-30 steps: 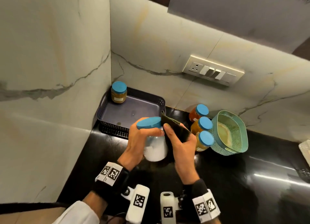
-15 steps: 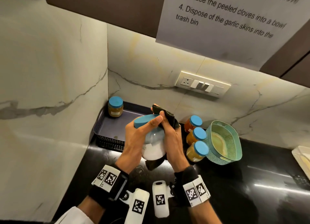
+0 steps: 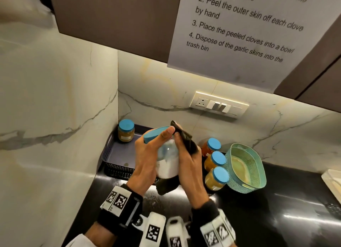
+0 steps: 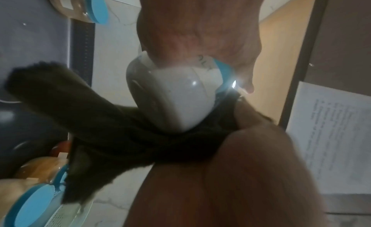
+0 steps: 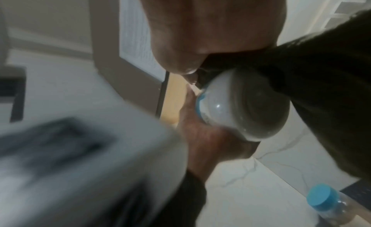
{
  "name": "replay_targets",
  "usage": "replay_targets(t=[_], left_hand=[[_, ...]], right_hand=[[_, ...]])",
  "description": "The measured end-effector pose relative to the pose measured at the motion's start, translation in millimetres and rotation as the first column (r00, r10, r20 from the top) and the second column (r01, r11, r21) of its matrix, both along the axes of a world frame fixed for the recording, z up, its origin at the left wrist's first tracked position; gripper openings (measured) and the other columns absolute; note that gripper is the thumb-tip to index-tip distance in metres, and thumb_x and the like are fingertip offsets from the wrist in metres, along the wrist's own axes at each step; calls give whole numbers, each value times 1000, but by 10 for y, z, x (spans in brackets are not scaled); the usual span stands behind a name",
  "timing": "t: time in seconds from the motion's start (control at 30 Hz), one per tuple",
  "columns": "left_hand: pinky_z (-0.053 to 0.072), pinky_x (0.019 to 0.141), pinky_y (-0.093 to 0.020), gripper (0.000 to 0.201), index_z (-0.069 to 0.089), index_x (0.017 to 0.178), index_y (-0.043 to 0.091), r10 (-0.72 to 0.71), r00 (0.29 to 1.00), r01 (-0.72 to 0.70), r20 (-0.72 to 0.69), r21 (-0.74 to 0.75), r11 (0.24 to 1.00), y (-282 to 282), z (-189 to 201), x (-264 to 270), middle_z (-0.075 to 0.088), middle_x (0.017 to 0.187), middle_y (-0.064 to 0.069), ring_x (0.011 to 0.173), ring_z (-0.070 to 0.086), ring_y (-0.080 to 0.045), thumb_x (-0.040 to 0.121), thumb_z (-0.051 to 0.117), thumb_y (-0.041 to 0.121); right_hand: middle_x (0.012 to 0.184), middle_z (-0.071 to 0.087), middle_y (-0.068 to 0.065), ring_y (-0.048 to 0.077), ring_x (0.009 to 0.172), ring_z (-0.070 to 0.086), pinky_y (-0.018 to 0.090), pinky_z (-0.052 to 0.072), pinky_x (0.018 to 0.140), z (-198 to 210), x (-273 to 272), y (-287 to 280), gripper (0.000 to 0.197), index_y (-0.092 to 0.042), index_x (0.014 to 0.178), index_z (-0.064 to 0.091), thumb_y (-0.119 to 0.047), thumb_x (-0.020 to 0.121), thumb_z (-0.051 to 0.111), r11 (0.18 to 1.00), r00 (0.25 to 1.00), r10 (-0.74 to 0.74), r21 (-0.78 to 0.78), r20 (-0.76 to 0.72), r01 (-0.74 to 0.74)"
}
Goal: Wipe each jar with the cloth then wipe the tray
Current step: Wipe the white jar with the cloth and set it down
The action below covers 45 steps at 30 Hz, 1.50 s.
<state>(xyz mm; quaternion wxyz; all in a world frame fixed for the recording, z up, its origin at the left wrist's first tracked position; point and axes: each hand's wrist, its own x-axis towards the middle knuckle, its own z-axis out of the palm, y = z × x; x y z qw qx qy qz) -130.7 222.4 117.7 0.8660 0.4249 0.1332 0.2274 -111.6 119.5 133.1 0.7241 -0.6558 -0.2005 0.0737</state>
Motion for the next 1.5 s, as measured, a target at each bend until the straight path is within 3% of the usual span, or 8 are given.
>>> replay_targets(t=[0.1,0.23,0.43,0.63,0.8,0.97,1.37,1.5], left_hand=[[59,63,-28,52,77,66,20,-8,1000,8,2,-42,999,118,-29,57,70,68,-2,62,68,-15,37,103,55],[62,85,-47,48,79,88,14,60,997,-57,-43,61,996,43,25,-10,80,85,-7,80,77,-23,53,94,44],[55,84,-45,52,78,76,19,101,993,-99,-67,36,994,156,30,64,72,79,-6,83,66,-28,46,101,54],[62,87,-46,60,78,98,9,116,990,-106,-85,112,988,23,106,-46,81,91,-10,88,78,-30,53,94,45],[57,84,-43,61,76,79,16,108,993,-102,-53,108,989,177,116,63,74,77,-3,79,69,-24,41,100,57],[63,86,-47,67,77,98,11,127,990,-111,-58,227,968,-24,196,-89,81,91,-7,87,79,-27,49,88,55],[63,80,-39,76,75,100,8,59,997,-45,-41,278,959,24,476,119,79,88,-7,85,76,-28,49,94,62],[60,85,-45,84,71,92,7,36,999,-37,9,285,958,82,495,164,73,82,-8,79,69,-27,45,95,73]], right_hand=[[135,65,13,31,126,62,45,55,101,-170,-176,18,53,-12,137,61,-46,96,62,998,994,27,60,103,-33],[99,77,12,33,90,75,32,62,71,57,137,54,29,-13,111,72,-36,100,58,1000,996,1,-30,-91,-4],[131,67,13,31,123,64,43,56,100,-162,-178,78,56,-12,133,64,-52,94,63,999,996,-13,54,88,8],[95,79,5,27,88,76,36,63,74,71,62,81,22,-31,96,76,-40,100,57,1000,996,1,-6,-86,-1],[133,66,13,34,124,63,50,55,101,-180,-216,118,58,-14,137,60,-53,95,63,994,997,-54,93,61,48],[94,79,4,22,84,76,29,62,70,86,8,29,22,-32,95,77,-40,95,57,997,995,-15,68,-94,22],[84,79,-8,6,75,74,17,57,64,302,-111,-43,22,-22,102,72,-35,103,54,994,997,-76,75,24,74],[121,74,6,23,111,71,34,61,87,148,-233,-28,56,-16,132,64,-56,93,63,986,992,-98,142,77,86]])
